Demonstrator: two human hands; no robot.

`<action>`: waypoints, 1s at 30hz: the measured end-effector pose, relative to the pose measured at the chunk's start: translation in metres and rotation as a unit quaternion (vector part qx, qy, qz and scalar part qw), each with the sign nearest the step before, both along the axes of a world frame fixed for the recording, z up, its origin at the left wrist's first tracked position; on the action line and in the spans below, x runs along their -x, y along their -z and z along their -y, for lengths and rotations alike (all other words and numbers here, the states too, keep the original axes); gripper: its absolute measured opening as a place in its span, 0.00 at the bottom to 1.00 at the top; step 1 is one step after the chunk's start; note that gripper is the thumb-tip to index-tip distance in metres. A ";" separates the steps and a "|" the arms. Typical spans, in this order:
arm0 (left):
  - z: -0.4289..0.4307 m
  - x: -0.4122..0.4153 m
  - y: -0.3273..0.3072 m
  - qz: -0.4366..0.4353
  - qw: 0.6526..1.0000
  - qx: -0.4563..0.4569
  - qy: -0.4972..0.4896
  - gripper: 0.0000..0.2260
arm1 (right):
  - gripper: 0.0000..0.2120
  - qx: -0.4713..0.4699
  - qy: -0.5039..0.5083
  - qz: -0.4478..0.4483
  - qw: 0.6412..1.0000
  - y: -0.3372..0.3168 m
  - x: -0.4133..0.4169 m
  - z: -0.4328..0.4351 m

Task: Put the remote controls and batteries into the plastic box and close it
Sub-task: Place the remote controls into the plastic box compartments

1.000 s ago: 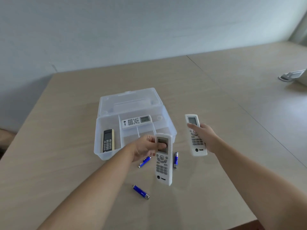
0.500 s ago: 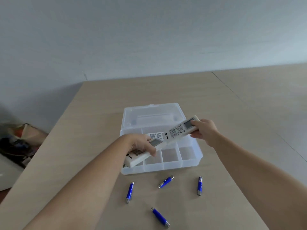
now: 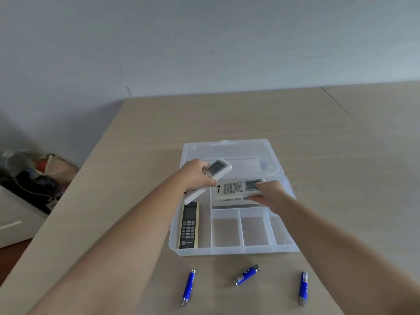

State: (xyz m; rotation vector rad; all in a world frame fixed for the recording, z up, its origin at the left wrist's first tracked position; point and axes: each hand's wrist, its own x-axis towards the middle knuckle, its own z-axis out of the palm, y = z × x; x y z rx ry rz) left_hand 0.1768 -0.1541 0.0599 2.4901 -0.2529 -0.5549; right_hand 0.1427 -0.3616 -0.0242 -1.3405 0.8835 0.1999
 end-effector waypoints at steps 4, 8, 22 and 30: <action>0.003 -0.007 0.011 0.015 1.000 0.011 0.002 0.21 | 0.04 0.006 -0.001 -0.009 1.000 0.008 -0.004 -0.006; 0.007 -0.009 0.021 0.028 0.999 0.015 0.004 0.22 | 0.12 0.179 -0.095 -0.041 0.978 0.008 -0.001 -0.007; 0.016 -0.005 0.033 0.034 0.998 -0.023 0.037 0.20 | 0.39 0.468 -0.262 -0.065 0.841 0.017 0.012 -0.016; 0.051 -0.005 0.037 0.098 0.984 -0.052 0.137 0.32 | 0.21 0.512 -0.124 0.062 0.848 -0.007 0.024 0.039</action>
